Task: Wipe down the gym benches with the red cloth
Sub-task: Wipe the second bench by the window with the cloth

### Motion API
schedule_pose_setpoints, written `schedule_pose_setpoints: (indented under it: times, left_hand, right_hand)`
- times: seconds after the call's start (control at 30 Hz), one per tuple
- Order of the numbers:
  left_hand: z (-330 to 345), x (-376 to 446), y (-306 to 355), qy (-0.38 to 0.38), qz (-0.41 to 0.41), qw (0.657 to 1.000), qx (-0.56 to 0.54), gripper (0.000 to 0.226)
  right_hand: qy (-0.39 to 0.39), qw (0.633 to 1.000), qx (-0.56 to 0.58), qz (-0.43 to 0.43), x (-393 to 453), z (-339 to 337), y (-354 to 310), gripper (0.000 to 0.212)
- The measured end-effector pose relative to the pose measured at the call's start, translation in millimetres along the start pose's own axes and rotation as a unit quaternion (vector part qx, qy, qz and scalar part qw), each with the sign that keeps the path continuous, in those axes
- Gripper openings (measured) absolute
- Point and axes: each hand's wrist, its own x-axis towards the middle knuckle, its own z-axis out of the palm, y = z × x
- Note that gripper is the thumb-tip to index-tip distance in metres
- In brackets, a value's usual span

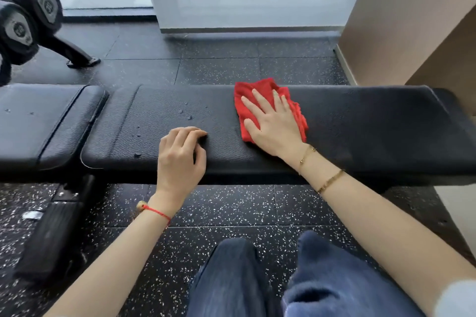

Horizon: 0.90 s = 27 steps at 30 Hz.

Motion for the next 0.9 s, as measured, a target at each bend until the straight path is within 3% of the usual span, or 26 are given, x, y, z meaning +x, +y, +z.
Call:
schedule_pose_setpoints:
  times: [0.17, 0.23, 0.43, 0.5, 0.6, 0.73, 0.8, 0.9]
  left_hand:
    - [6, -4, -6, 0.022, 0.006, 1.0, 0.009, 0.026]
    - [7, -3, -8, 0.027, 0.009, 1.0, 0.009, 0.025]
    - [13, -2, -9, 0.045, 0.01, 0.999, 0.011, 0.023]
    - [13, -3, -9, 0.051, 0.014, 0.999, 0.013, 0.023]
    - [13, -3, -10, 0.057, 0.016, 0.998, 0.014, 0.024]
    - [12, -3, -11, 0.058, 0.014, 0.998, 0.012, 0.024]
    - [11, -3, -11, 0.056, 0.013, 0.998, 0.01, 0.024]
    - [11, -4, -10, 0.052, 0.011, 0.999, 0.011, 0.024]
  right_hand:
    - [-0.006, 0.993, 0.0, -0.115, -54, -3, -5, 0.057]
    - [0.001, 0.996, 0.005, -0.091, -63, -7, 11, 0.056]
    - [-0.003, 0.995, -0.02, 0.099, -7, -10, 32, 0.055]
    - [-0.011, 0.996, -0.015, 0.086, 8, -5, 9, 0.056]
    - [-0.009, 1.0, -0.025, -0.003, 0, 3, -26, 0.057]
    - [-0.007, 0.996, -0.013, -0.09, -39, 2, -25, 0.057]
    - [0.0, 0.997, -0.013, -0.08, -49, -2, -4, 0.057]
    - [0.005, 0.999, -0.027, 0.024, -34, -10, 37, 0.055]
